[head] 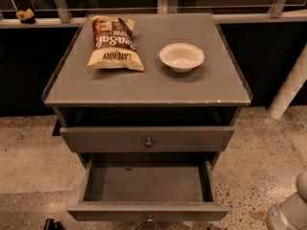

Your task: Close middle drawer

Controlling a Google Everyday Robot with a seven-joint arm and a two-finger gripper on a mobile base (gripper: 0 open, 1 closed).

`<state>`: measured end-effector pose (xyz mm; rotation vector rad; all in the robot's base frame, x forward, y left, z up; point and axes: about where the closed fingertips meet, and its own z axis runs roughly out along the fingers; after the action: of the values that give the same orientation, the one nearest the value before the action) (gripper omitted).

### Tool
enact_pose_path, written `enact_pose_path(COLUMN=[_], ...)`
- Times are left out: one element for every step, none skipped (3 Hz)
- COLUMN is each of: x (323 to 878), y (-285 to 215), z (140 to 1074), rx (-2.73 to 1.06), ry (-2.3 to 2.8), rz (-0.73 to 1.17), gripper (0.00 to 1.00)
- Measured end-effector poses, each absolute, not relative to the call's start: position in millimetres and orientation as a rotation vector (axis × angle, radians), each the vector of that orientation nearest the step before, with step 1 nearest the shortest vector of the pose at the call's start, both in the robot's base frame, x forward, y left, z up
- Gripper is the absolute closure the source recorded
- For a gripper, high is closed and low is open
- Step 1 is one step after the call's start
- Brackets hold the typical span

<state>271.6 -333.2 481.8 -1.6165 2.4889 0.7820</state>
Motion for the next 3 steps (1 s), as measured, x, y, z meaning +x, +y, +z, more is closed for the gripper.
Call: enact_pose_path(x=[262.3,247.5,237.7], y=[-329.1,-317.5,-305.7], z=[492.3,479.7,453.1], rx=[-1.671,-1.755,-1.861], ry=[2.393,2.257,2.175], rz=[0.698,0.587,0.575], gripper=[0.0,0.0,0.0])
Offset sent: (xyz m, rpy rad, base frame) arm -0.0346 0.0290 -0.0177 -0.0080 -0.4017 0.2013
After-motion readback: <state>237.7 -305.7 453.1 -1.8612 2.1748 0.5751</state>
